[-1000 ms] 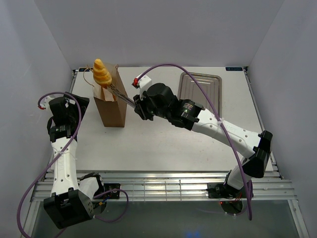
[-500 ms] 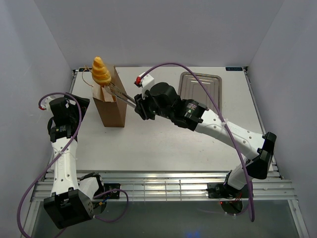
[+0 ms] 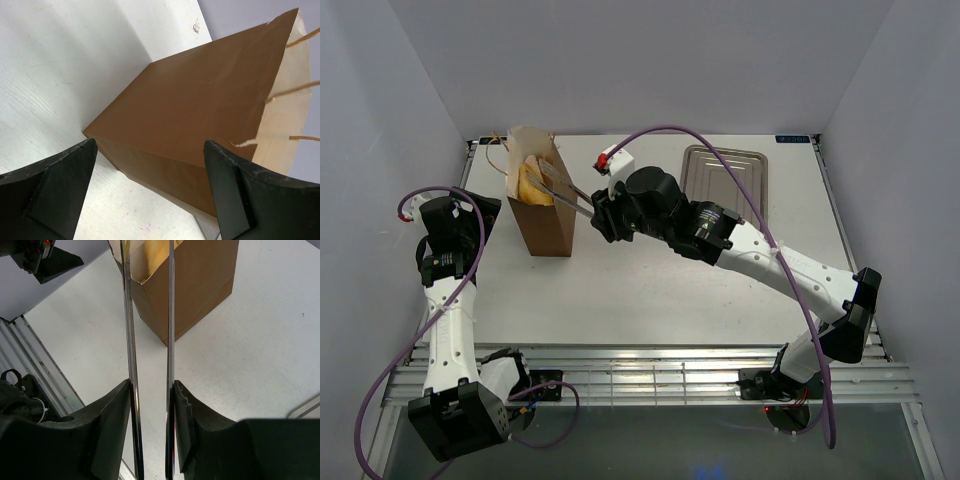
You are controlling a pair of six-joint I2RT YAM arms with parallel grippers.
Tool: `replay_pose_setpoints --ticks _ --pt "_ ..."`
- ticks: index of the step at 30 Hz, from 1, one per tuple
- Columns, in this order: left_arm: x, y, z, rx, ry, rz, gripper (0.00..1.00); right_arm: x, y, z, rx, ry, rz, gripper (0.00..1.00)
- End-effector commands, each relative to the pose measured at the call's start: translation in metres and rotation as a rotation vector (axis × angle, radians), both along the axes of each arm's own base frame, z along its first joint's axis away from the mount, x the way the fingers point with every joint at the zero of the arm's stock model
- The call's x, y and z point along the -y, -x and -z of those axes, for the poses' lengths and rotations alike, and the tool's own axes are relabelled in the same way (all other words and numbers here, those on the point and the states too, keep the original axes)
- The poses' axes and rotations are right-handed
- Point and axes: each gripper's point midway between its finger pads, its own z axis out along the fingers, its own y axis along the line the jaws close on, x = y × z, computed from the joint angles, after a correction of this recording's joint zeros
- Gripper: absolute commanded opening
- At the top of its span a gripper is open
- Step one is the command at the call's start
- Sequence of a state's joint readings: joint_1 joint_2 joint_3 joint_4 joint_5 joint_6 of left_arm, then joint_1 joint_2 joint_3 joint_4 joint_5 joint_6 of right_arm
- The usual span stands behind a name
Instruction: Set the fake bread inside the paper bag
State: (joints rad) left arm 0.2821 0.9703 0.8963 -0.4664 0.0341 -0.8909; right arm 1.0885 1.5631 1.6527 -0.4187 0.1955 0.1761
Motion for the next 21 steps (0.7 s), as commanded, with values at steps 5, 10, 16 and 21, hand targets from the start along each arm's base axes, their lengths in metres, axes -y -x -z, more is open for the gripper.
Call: replay_pose_setpoints --ticks 5,10,16,21 --pt "0.001 0.001 -0.009 0.029 -0.018 0.007 0.98 0.0 0.001 -0.033 0.05 -0.091 0.003 0.44" --pt "0.001 0.001 -0.008 0.028 -0.017 0.007 0.98 0.001 0.003 -0.035 0.049 -0.096 -0.006 0.44" --pt "0.0 0.001 -0.007 0.026 -0.019 0.005 0.98 0.005 0.017 -0.047 0.033 -0.132 -0.057 0.43" --pt "-0.001 0.001 -0.005 0.021 -0.019 0.003 0.98 0.018 0.041 -0.064 0.012 -0.203 -0.125 0.43"
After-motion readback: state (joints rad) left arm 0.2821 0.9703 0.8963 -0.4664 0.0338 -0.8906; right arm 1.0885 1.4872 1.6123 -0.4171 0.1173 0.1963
